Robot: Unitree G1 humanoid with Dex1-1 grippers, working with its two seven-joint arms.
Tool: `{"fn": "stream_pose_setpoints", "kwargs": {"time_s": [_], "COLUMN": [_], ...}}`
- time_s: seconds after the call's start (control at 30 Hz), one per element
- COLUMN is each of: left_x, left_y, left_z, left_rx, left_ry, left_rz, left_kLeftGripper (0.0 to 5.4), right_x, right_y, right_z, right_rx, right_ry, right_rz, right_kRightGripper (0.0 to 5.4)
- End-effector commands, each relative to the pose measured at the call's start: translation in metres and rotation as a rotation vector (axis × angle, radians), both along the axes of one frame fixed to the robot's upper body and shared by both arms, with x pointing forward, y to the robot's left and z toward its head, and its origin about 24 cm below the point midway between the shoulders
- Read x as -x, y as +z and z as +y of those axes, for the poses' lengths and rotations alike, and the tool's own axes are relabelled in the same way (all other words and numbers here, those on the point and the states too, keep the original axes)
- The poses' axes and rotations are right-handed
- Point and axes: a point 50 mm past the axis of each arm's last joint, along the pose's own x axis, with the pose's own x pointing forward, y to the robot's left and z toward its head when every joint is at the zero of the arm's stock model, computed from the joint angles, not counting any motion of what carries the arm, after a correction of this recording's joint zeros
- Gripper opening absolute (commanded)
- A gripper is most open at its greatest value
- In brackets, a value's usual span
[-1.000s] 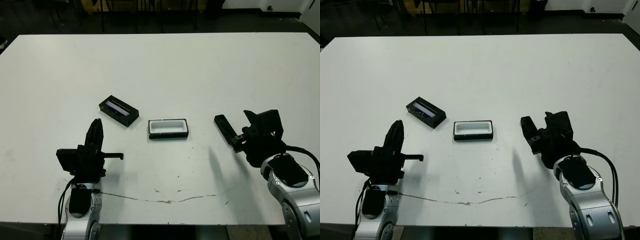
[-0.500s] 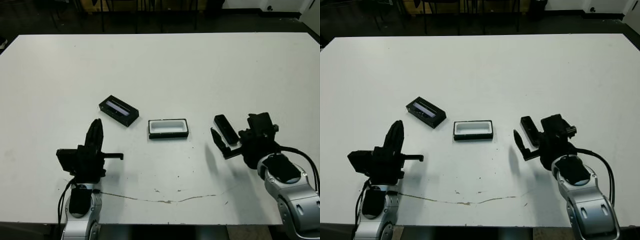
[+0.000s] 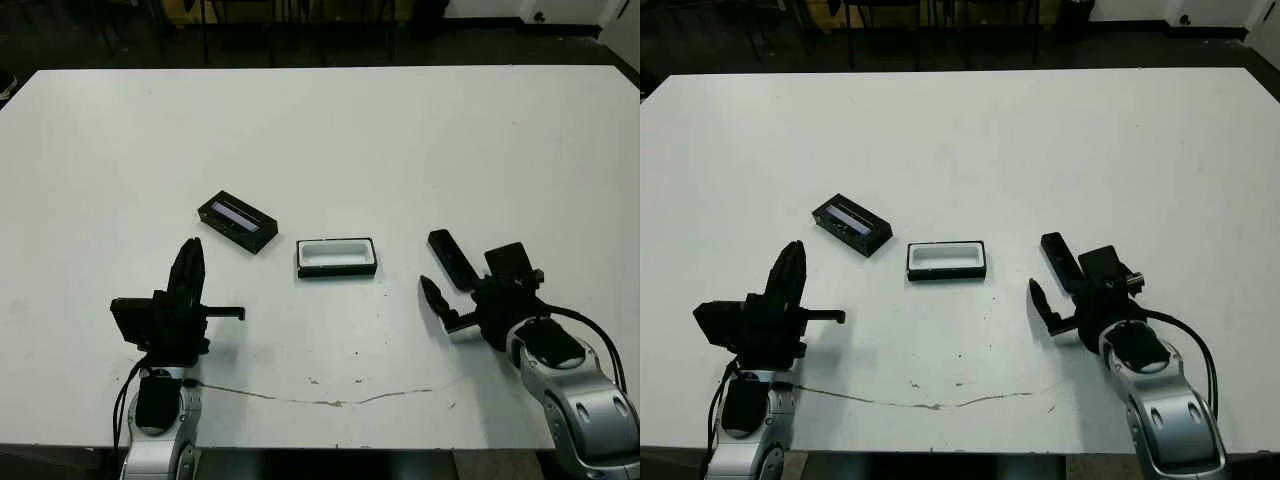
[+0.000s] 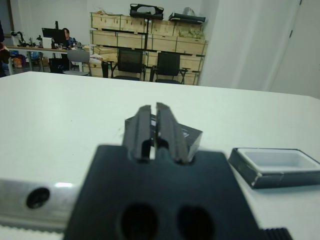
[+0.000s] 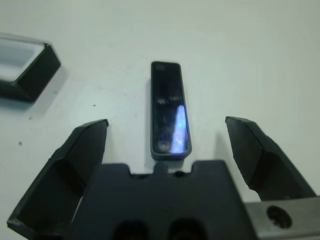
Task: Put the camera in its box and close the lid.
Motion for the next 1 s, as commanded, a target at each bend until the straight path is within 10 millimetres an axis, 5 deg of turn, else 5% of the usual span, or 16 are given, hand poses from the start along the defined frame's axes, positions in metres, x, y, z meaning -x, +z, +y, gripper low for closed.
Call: {"fn": "stream_pose_setpoints", "kwargs": {"time_s": [0.03,0.8,1.0], "left_x": [0.003,0.004,0.004], "left_y": [-0.006,-0.005,-0.004], "left_z": [0.004,0.002,0.002], "left_rx": [-0.001,0.01,0.008], "left_ry": [0.002,0.01,0.007], "left_rz": [0.038,0.036,0.046], "left_kLeftGripper": [0.0,0.0,0.0], "right_x": [0.006,0.005,0.007], "right_y": [-0.018,0.002,0.003], "right_z": [-0.003,-0.002,-0.009], "right_rx": [-0.091,0.008,0.022], "right_ry": [-0.069,0.052,0.03], "right_rz": [0.107,0.038,0.036], "right_kRightGripper": [5.07,0.94,0.59]}}
